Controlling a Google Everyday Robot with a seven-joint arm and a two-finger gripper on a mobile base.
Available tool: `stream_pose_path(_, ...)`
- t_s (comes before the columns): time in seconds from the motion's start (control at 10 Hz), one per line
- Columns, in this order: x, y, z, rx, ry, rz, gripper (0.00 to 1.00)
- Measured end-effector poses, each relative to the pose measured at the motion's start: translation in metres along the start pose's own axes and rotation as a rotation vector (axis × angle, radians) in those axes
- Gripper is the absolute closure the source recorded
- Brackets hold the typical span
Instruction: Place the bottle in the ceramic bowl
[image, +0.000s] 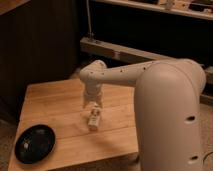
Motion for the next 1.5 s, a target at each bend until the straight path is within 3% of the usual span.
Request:
stream_pose_path(0.4,-0.001,-0.013,0.036,0.022,0.037,0.018,0.35)
stream_pose_path(0.7,0.000,-0.024,0.051,0.011,0.059,0.045,0.35)
stream_pose_path(0.9,0.000,-0.026,0.058,-0.017,0.076,0.048,0.35)
stream_pose_path(1.1,0.001,-0.021,0.062,-0.060,0.082,0.036,0.49)
stream_pose_path(1.3,0.002,-0.010,0.060,-0.142,0.075,0.021,0.69)
stream_pose_path(1.5,0.008,0.034,0.049,-0.221,0.068,-0.045,0.93)
